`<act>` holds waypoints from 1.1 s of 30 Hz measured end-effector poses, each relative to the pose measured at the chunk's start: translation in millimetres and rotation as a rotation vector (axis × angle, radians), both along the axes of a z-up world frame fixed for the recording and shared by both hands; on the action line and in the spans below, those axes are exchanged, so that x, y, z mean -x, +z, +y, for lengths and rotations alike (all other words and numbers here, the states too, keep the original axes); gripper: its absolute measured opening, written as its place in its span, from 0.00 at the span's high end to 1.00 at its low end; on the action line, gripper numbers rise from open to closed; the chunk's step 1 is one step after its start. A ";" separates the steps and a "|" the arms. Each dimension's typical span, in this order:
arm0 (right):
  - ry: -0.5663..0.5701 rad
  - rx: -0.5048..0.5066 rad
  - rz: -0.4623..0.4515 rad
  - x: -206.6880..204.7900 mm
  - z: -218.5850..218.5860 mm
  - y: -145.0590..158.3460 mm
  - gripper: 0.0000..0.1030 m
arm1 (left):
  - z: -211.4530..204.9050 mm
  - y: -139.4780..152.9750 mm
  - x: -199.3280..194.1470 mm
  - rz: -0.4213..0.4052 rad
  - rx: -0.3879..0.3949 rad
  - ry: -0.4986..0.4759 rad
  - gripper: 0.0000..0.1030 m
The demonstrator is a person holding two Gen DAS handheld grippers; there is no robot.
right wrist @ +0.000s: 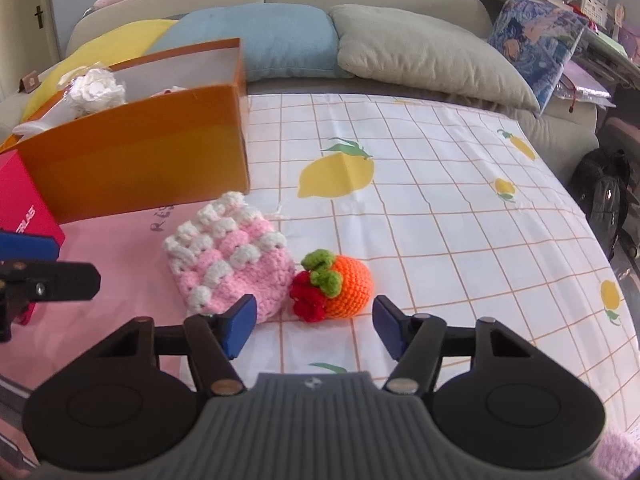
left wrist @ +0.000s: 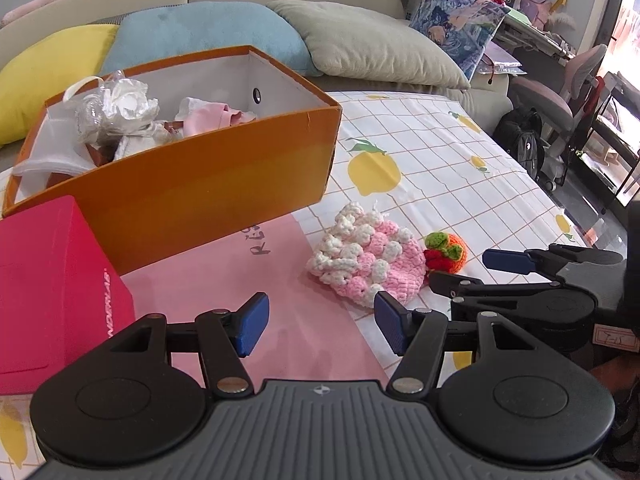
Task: Organize soft objects
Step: 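Withdraw both tools from the box toward the crocheted pouch and fruit, then grasp the pink crocheted pouch with the left tool while the right tool grasps the orange crocheted fruit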
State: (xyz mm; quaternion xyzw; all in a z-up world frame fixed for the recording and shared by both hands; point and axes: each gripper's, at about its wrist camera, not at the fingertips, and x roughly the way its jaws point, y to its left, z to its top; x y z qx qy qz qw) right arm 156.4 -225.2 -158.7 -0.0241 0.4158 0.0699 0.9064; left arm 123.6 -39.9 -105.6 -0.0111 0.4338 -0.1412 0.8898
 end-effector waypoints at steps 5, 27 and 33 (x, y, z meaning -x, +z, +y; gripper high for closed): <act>-0.009 -0.013 -0.021 -14.6 -3.3 -5.1 0.43 | -7.4 -5.4 -13.1 0.025 0.027 0.010 0.31; -0.026 -0.012 -0.023 -24.8 -12.0 -18.9 0.51 | -28.5 -60.2 -65.7 0.195 0.238 0.207 0.21; -0.014 0.008 -0.032 -23.0 -9.5 -20.0 0.51 | -41.8 -59.1 -72.0 0.179 0.190 0.212 0.43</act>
